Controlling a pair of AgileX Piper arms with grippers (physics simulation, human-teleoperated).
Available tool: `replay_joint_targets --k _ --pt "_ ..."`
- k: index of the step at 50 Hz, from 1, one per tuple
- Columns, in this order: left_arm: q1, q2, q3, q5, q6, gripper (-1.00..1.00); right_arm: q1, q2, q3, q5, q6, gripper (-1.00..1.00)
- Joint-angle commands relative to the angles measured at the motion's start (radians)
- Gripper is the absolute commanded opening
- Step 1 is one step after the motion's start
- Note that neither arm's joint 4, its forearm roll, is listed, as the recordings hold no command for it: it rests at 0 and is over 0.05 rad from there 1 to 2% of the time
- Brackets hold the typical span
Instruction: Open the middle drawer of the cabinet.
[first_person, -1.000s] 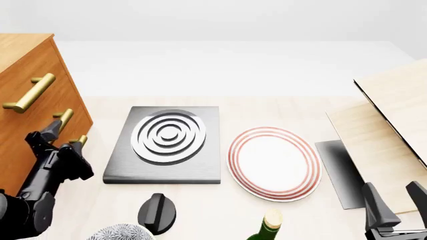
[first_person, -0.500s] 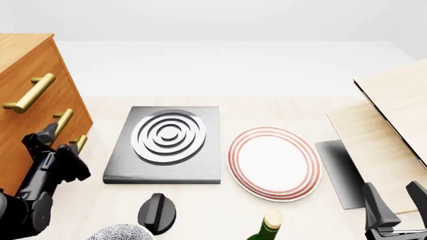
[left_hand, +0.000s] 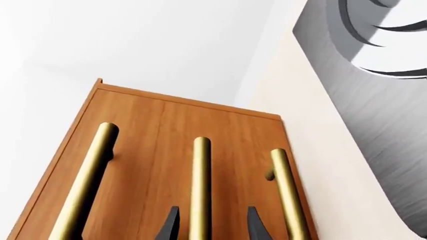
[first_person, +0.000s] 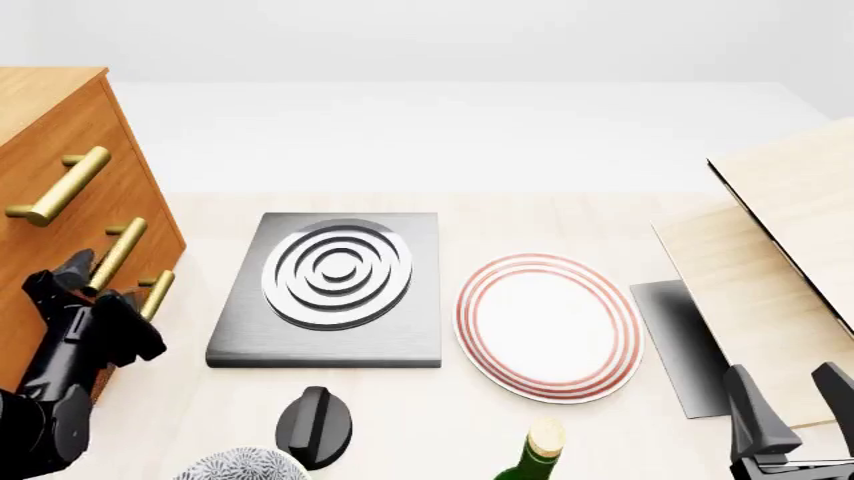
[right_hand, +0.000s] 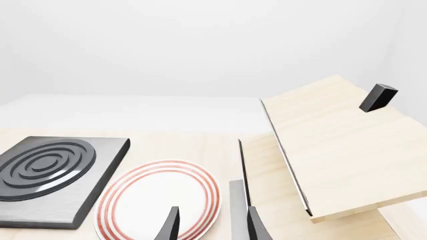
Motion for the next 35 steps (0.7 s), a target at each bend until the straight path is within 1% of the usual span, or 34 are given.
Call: replay_joint_targets --k 1,16,21,22,35 --pt "0.007 -0.008 -0.001 -0.005 -0.008 1.0 -0.006 -0.007 0.0 0.0 0.003 1.0" --pt "0.021 0.04 -0.05 -0.005 -0.001 1.0 -0.006 -0.006 -0.001 -0.001 0.002 1.0" --pt "0.03 0.03 -0.044 -0.005 -0.007 1.0 -0.006 -0.007 -0.001 0.0 0.002 1.0" --pt "0.033 0.03 -0.046 -0.005 -0.007 -1.0 -0.006 -0.007 -0.001 0.0 0.002 1.0" --pt "0.022 0.012 -0.029 -0.005 0.001 -1.0 -0.006 -0.007 -0.001 -0.001 0.002 1.0"
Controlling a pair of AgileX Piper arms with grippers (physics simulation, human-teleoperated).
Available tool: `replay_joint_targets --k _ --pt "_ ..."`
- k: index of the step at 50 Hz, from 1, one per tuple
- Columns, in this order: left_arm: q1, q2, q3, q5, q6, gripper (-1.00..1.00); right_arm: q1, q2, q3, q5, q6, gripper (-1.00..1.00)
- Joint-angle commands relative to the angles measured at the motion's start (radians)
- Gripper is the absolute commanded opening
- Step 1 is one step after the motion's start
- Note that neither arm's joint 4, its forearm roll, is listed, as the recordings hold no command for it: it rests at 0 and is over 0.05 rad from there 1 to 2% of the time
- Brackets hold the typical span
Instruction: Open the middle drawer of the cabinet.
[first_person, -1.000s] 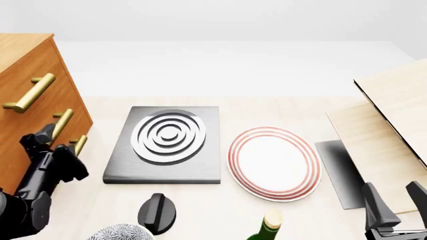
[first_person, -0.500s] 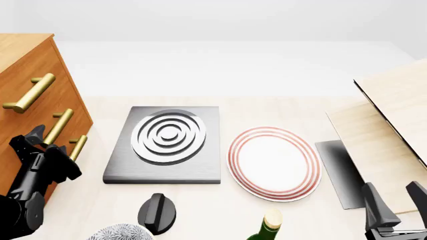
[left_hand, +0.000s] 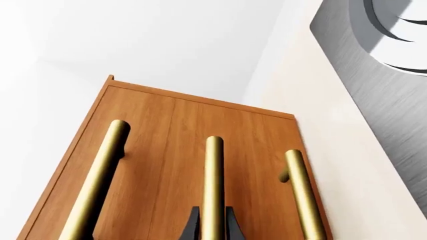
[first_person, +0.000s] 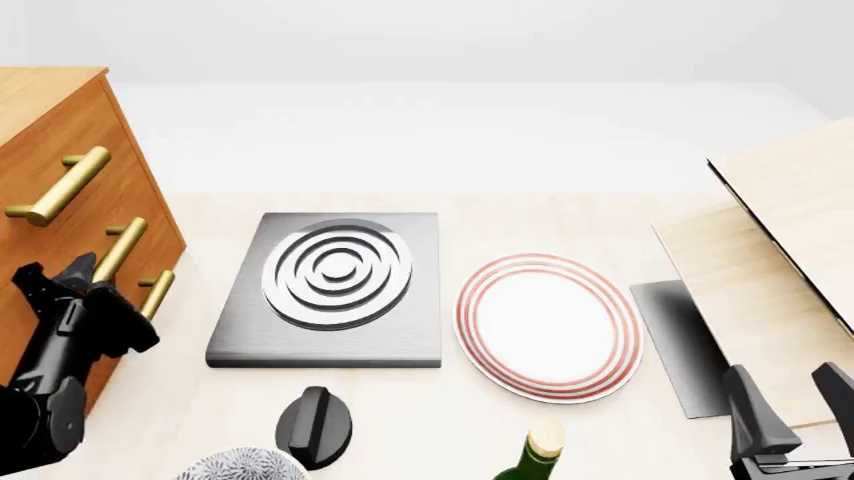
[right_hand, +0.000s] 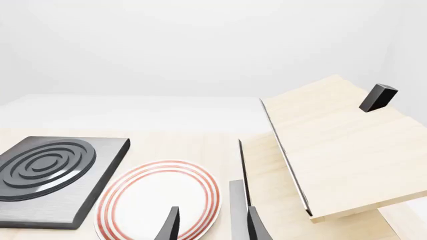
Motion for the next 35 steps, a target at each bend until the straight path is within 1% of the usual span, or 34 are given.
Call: replay_joint_targets --k 1,10,15,30,35 --pt "-0.006 0.013 0.001 0.0 -0.002 -1.0 -0.007 -0.007 0.0 -0.001 0.003 1.0" --pt "-0.048 -0.049 0.054 0.0 -0.005 -1.0 -0.006 -0.007 0.0 -0.001 0.002 1.0" --pt "-0.07 -0.064 0.058 0.0 -0.005 -1.0 -0.006 -0.007 0.0 -0.001 0.003 1.0" --pt "-0.12 -0.176 0.152 0.0 0.002 -1.0 -0.006 -0.007 0.0 -0.001 0.003 1.0" --pt "-0.128 -0.176 0.148 0.0 0.004 -1.0 -0.006 -0.007 0.0 0.0 0.002 1.0"
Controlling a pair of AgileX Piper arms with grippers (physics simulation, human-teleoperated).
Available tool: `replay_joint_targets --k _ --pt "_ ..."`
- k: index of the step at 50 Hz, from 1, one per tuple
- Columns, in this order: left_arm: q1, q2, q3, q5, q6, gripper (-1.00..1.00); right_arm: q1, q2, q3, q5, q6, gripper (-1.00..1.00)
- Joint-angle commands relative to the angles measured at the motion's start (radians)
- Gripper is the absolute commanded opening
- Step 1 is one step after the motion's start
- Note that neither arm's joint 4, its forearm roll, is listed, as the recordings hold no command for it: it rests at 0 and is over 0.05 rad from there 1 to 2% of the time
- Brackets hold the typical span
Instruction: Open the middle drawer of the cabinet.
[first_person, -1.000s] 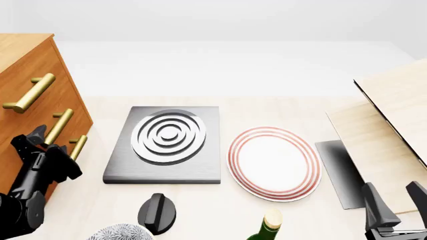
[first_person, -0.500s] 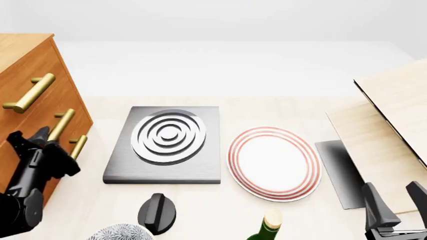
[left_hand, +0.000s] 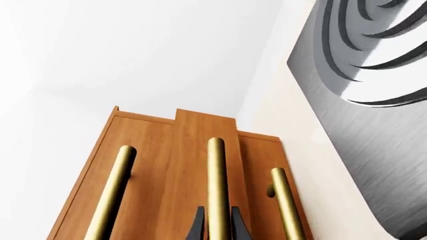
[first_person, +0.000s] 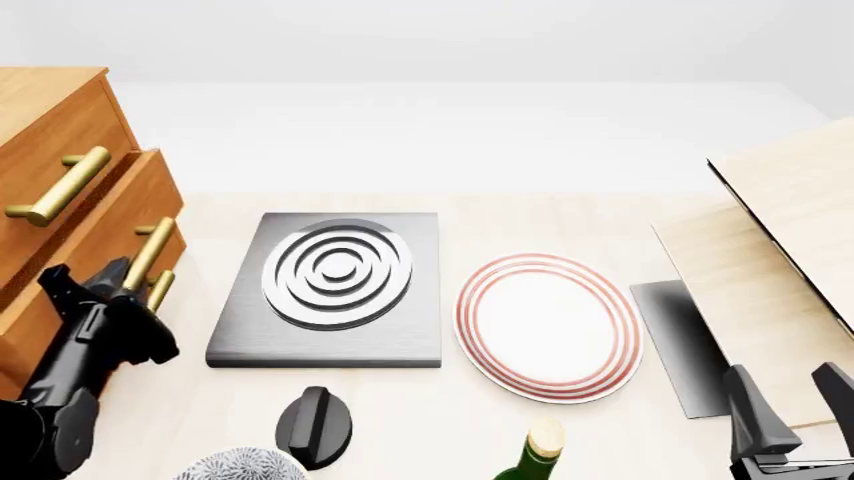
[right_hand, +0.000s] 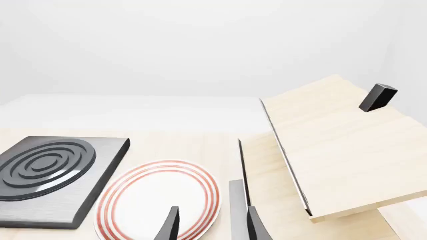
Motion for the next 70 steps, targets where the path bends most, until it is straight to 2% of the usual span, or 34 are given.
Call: replay_joint_targets --k 1,10,20,28,34,58,70 --pt "-0.027 -0.074 0.078 -0.043 0.008 -1.0 -0.006 -0.007 0.0 -0.001 0.002 1.0" --pt "-0.042 -0.066 0.07 -0.043 0.024 -1.0 -0.006 -0.007 0.0 -0.001 0.003 1.0" --pt "-0.063 -0.122 0.106 -0.043 0.033 -1.0 -0.006 -0.006 0.0 -0.001 0.002 1.0" --pt "-0.08 -0.188 0.172 -0.043 0.034 -1.0 -0.006 -0.007 0.0 0.0 0.003 1.0" --pt "-0.088 -0.191 0.173 -0.043 0.038 -1.0 -0.006 -0.007 0.0 0.0 0.003 1.0" --pt "-0.153 -0.072 0.053 -0.043 0.045 -1.0 -0.006 -0.007 0.0 -0.001 0.003 1.0" --pt "-0.182 -0.063 0.042 -0.043 0.046 -1.0 -0.006 -0.007 0.0 -0.001 0.003 1.0"
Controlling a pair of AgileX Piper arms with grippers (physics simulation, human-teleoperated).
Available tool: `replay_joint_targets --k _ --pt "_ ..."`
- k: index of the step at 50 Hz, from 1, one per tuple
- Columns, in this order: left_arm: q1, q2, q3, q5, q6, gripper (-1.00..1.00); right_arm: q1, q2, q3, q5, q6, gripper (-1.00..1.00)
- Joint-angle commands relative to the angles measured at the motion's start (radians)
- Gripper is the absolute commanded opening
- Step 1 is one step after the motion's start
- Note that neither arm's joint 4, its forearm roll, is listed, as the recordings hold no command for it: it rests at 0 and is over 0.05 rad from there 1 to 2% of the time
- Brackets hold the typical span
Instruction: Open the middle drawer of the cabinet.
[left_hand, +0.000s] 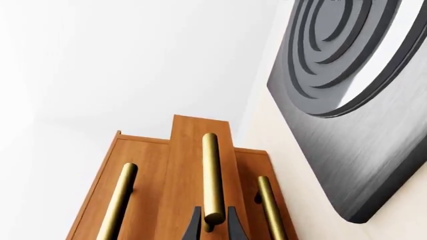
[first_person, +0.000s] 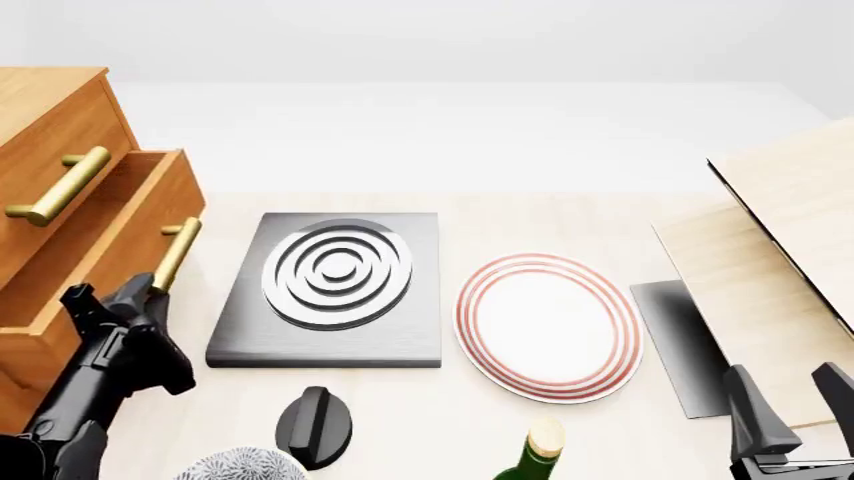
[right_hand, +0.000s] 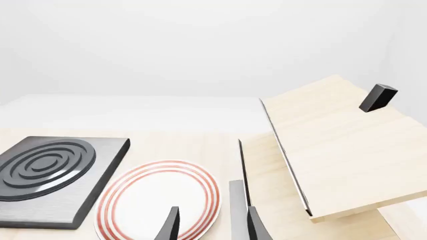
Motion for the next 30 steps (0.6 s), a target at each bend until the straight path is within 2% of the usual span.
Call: replay_joint_targets --k 1,17,30 --pt "-0.074 0.009 -0.067 -0.017 -0.001 -1.0 -0.006 -0.007 0.0 -0.001 0.004 1.0" --pt "-0.125 -0.055 -0.022 -0.017 -0.019 -1.0 -0.006 -0.006 0.0 -0.001 0.003 1.0" --pt "-0.148 -0.058 -0.033 -0.017 -0.028 -1.0 -0.006 -0.007 -0.001 0.0 0.004 1.0"
